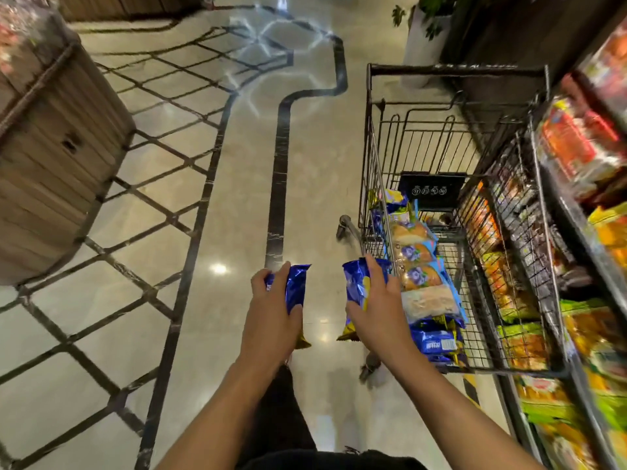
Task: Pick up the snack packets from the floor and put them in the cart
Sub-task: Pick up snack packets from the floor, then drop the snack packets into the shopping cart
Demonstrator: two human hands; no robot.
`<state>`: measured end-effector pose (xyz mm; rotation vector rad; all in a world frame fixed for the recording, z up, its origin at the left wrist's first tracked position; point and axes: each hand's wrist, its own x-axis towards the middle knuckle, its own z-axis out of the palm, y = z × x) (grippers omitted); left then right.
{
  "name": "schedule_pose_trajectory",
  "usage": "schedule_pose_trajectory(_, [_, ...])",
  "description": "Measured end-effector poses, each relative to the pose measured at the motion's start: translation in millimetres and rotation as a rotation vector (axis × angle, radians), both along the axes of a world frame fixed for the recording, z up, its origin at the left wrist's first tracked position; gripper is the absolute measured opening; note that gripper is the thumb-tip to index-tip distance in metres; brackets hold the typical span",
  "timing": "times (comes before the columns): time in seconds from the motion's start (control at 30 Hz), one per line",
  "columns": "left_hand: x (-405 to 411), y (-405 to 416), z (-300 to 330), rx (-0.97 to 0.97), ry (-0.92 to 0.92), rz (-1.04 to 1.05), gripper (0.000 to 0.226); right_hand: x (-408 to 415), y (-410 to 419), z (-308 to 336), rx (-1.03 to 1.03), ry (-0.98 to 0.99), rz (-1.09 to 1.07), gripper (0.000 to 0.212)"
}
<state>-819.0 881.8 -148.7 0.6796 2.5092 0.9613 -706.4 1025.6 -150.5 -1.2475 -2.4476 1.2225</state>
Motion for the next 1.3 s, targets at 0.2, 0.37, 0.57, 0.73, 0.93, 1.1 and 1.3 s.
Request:
schedule_pose_trajectory(0.2, [-72.9,55.9,-9.8,0.004,0.0,-0.217,0.076,-58.8,41.7,-3.8,-0.02,-0.032,-0.191,0.09])
schedule_pose_trajectory(0.37, [-123.3,100.2,-3.4,-0.006,0.013,-0.414,0.073,-95.8,62.2,0.0,-0.025,-0.024,-0.415,0.087])
schedule_pose_trajectory(0.57, [-153.9,164.3,5.0,0.043,-0.046,-0.564,0.073,-103.6,90.6,5.0,-0.031,-0.06,-0.578,0.086])
schedule_pose_trajectory(0.73, [-160.3,222.2,-1.1,0.068,-0.059,-0.675,0.075,-102.7,132.2,0.1,-0.031,-0.033,-0.706,0.086])
schedule_pose_trajectory(0.93, [-167.8,296.8,7.0,0.044,0.026,-0.796,0.073,-107.1,185.1,-0.9,-0.053,-0.048,-0.769,0.082])
schedule_pose_trajectory(1.1, [-164.4,361.8,8.8,0.05,0.067,-0.826,0.071,-102.4,213.5,-12.1,-0.124,-0.172,-0.76,0.083])
schedule_pose_trajectory(1.3, [-165.7,427.6,-3.2,0.002,0.1,-0.948,0.073,-99.8,238.7,-34.2,-0.11,-0.007,-0.951,0.084])
